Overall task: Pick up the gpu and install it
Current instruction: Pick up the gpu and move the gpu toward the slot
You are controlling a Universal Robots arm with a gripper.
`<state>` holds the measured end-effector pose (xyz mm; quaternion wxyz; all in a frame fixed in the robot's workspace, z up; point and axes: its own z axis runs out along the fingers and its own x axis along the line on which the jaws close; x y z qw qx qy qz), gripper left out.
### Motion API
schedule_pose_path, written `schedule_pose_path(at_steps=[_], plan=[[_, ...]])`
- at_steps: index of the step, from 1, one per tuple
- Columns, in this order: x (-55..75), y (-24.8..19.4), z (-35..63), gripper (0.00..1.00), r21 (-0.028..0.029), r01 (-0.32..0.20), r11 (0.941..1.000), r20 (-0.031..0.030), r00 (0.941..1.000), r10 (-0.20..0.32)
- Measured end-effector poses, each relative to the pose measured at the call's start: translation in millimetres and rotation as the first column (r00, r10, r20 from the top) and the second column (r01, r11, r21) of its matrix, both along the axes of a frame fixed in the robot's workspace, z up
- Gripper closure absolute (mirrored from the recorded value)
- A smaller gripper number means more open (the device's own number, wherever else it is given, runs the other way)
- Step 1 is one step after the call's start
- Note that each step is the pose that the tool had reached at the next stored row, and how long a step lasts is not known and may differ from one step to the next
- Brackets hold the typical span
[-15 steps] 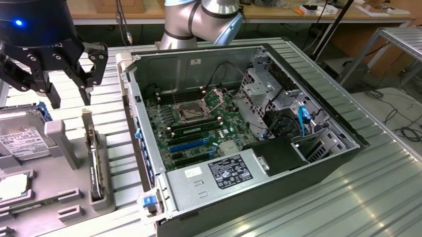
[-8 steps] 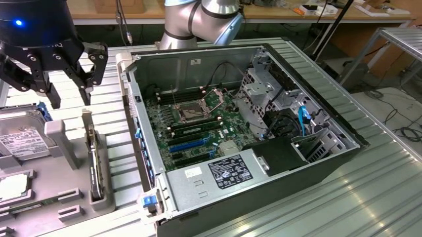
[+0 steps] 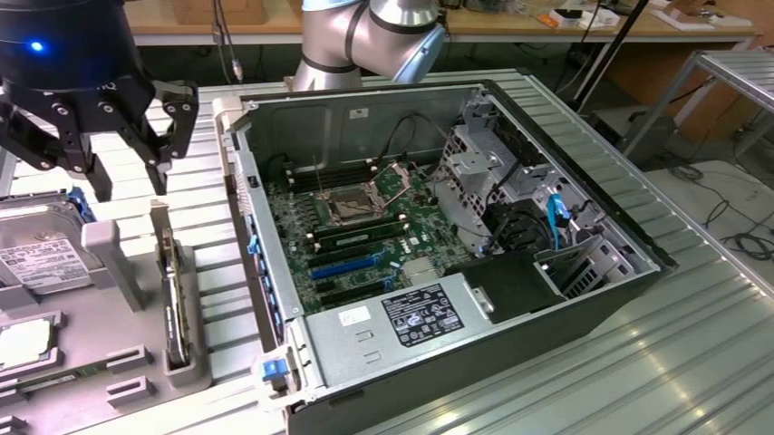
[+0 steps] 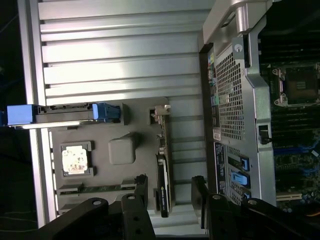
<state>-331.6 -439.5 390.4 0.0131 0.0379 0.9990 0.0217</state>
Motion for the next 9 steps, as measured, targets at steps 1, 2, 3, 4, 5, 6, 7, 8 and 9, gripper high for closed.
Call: schedule_pose_path(at_steps=[1, 2, 3, 4, 5, 6, 7, 8, 9], plan=[[0.0, 0.0, -0.5, 0.52, 0.0000, 0.000, 1.0000, 0.0000, 1.0000, 0.000], [0.0, 0.0, -1.2, 0.52, 0.0000, 0.000, 1.0000, -0.0001, 1.0000, 0.000], [0.0, 0.0, -2.1, 0.52, 0.0000, 0.000, 1.0000, 0.0000, 1.0000, 0.000], [0.0, 0.0, -2.6, 0.52, 0.0001, 0.000, 1.0000, 0.0001, 1.0000, 0.000], [0.0, 0.0, -3.2, 0.52, 0.0000, 0.000, 1.0000, 0.0000, 1.0000, 0.000], [0.0, 0.0, -3.8, 0.52, -0.0001, 0.000, 1.0000, 0.0000, 1.0000, 0.000], [0.0, 0.0, -4.2, 0.52, -0.0001, 0.000, 1.0000, 0.0000, 1.0000, 0.000], [0.0, 0.0, -4.6, 0.52, 0.0000, 0.000, 1.0000, 0.0000, 1.0000, 0.000], [0.0, 0.0, -5.0, 0.52, 0.0000, 0.000, 1.0000, 0.0001, 1.0000, 0.000]])
